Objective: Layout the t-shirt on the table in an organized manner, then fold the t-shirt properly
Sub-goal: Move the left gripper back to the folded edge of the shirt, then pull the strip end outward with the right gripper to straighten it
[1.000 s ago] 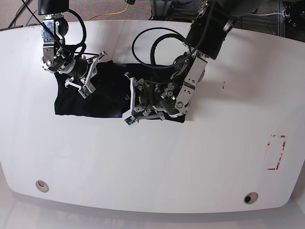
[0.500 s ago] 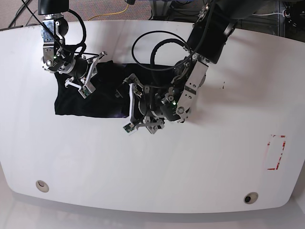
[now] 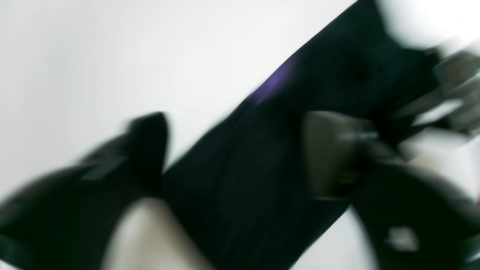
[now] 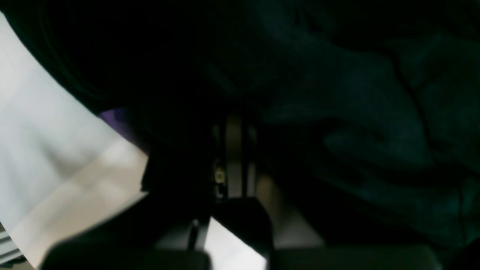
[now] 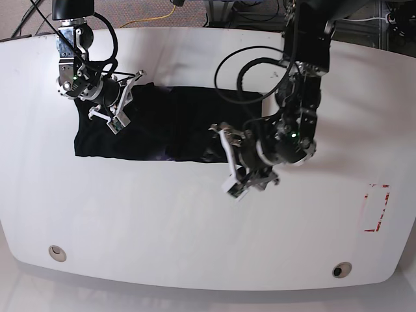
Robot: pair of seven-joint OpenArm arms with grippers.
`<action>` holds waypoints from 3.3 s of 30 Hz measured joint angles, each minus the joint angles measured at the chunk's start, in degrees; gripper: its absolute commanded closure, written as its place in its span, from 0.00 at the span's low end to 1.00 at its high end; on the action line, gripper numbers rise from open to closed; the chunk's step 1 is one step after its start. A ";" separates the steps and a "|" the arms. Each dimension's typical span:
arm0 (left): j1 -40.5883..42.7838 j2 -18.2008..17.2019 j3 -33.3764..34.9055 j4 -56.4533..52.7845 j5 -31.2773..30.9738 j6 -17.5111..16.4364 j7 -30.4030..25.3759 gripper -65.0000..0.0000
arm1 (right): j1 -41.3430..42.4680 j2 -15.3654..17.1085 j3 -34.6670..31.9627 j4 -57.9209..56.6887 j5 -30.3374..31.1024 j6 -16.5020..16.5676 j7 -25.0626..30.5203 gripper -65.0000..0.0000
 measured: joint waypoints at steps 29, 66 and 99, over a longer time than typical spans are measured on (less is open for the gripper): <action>8.83 -8.79 -1.92 -8.15 0.02 -0.04 -9.05 1.00 | -0.33 -0.07 -0.07 1.70 -0.48 -0.02 -1.16 0.99; 7.58 -8.35 0.02 -18.01 -2.75 -0.28 -20.46 1.00 | 0.72 -1.49 11.91 18.14 10.12 -0.02 -12.83 0.20; 8.57 -9.27 -0.09 -17.88 -3.65 -0.55 -21.59 1.00 | 11.30 -4.55 46.40 -14.36 24.68 -0.02 -35.36 0.00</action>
